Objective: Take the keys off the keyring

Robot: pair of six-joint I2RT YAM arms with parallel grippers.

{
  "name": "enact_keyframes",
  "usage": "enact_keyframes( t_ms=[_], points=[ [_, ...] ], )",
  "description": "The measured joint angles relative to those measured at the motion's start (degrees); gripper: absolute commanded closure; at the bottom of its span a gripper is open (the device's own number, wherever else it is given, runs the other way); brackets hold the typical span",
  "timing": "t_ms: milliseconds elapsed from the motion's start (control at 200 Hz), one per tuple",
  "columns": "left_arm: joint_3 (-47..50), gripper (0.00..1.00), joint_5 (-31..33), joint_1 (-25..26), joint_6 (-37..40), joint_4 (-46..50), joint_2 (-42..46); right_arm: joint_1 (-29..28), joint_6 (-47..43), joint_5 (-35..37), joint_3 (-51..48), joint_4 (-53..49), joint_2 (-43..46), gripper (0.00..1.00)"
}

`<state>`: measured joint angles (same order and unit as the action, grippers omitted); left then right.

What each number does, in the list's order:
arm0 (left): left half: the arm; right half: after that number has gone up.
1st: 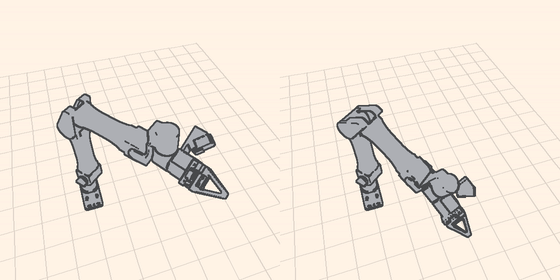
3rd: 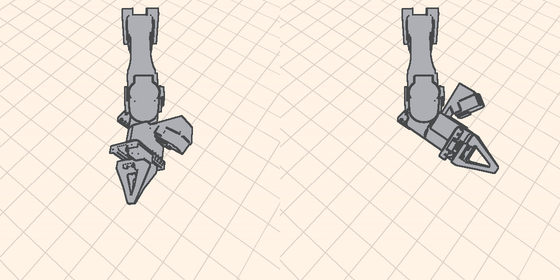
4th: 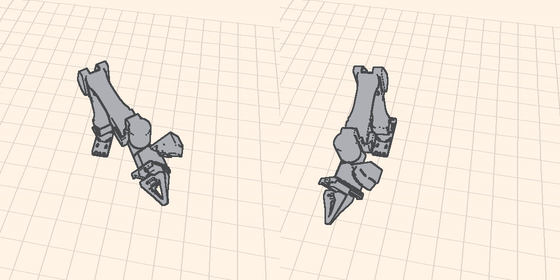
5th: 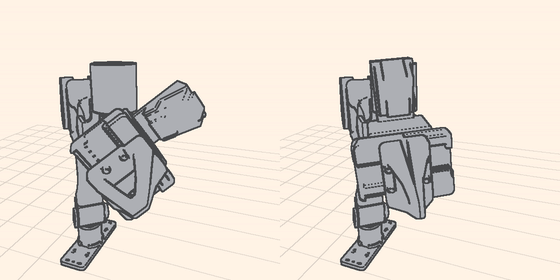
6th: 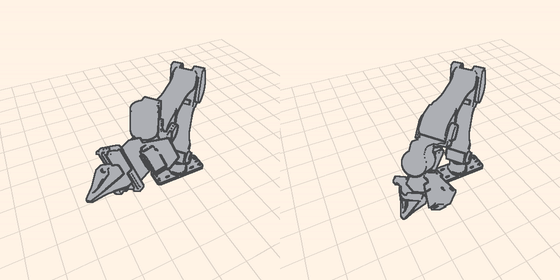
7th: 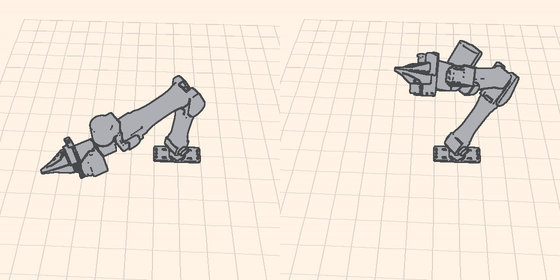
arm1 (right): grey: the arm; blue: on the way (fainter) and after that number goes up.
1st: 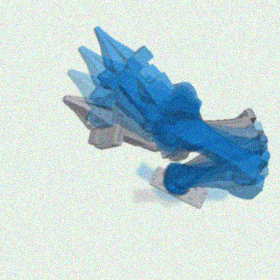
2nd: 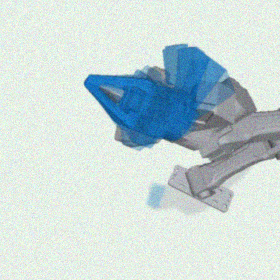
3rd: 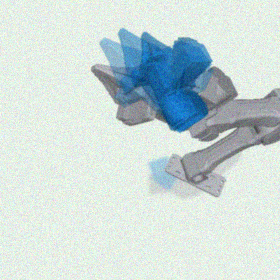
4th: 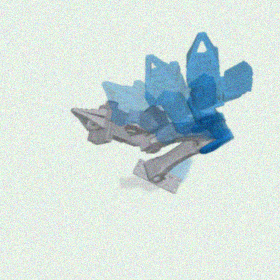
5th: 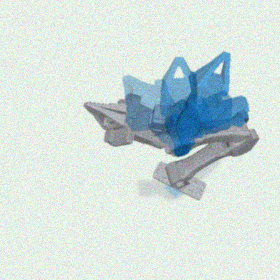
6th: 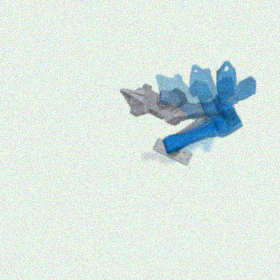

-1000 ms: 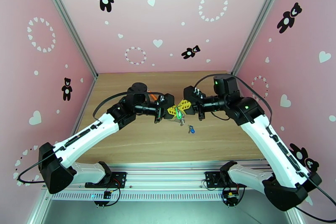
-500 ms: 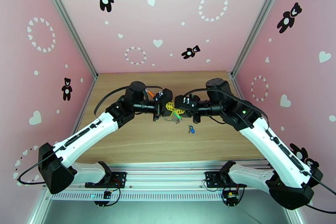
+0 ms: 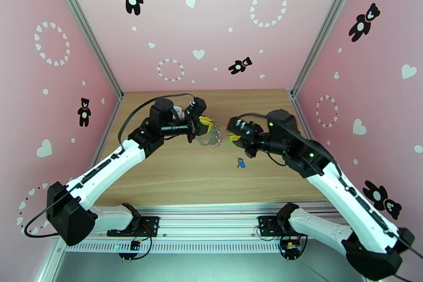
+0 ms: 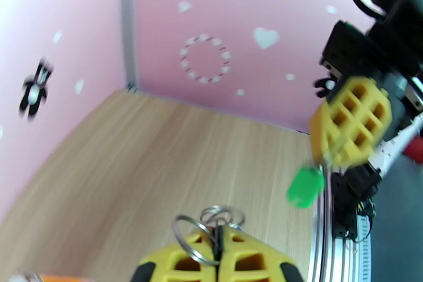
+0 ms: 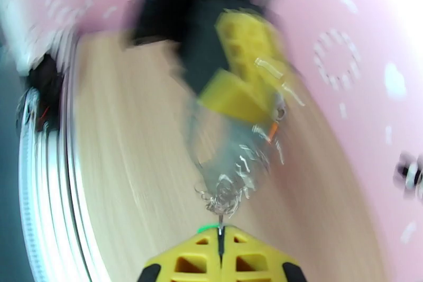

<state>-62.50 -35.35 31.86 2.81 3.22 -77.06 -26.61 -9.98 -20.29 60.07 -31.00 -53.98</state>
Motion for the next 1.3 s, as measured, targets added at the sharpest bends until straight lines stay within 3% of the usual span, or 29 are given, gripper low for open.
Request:
enact_keyframes(
  t_ms=[145, 350, 536, 691, 731, 801, 886, 1056, 1146, 1241, 1301],
  points=[
    [8.5, 1.00, 6.4, -1.9, -13.3, -6.0, -5.2, 3.7, 15.1, -0.1, -9.5, 8.7, -5.8, 1.00],
    [14.6, 1.00, 10.6, -1.8, -25.6, -10.5, -10.5, 6.5, 27.5, 0.3, -15.1, 20.8, -16.8, 1.00],
    [16.4, 0.86, 15.0, -1.8, -29.9, -14.1, -12.9, 8.3, 32.9, 0.3, -14.8, 29.7, -27.2, 1.00],
    [18.2, 0.65, 18.1, -1.8, -30.6, -14.3, -14.0, 9.2, 33.6, 0.7, -12.4, 30.9, -36.0, 1.00],
    [18.6, 0.60, 19.0, -1.8, -30.7, -14.3, -14.0, 9.4, 33.6, 1.0, -12.0, 30.8, -37.4, 0.94],
    [18.8, 0.51, 20.4, -1.8, -30.3, -13.4, -14.0, 9.6, 33.2, 1.6, -11.2, 29.7, -38.4, 0.76],
    [18.8, 0.39, 22.6, -1.8, -29.1, -11.2, -12.7, 9.7, 31.9, 3.0, -9.3, 27.5, -38.4, 0.64],
    [18.5, 0.02, 30.6, -1.8, -24.9, -2.9, -3.6, 11.0, 26.5, 8.0, -4.8, 19.6, -34.8, 0.38],
    [17.1, 0.01, 38.2, -2.3, -22.3, 2.9, 3.4, 13.6, 22.9, 12.3, -4.3, 16.7, -30.1, 0.23],
    [16.3, 0.01, 48.0, -5.3, -18.0, 5.2, 11.2, 19.9, 21.1, 17.2, -8.0, 19.2, -23.5, 0.02],
    [17.4, 0.01, 53.2, -9.7, -15.3, 4.2, 15.3, 24.3, 20.9, 19.9, -12.9, 22.7, -19.8, 0.01]
  ],
)
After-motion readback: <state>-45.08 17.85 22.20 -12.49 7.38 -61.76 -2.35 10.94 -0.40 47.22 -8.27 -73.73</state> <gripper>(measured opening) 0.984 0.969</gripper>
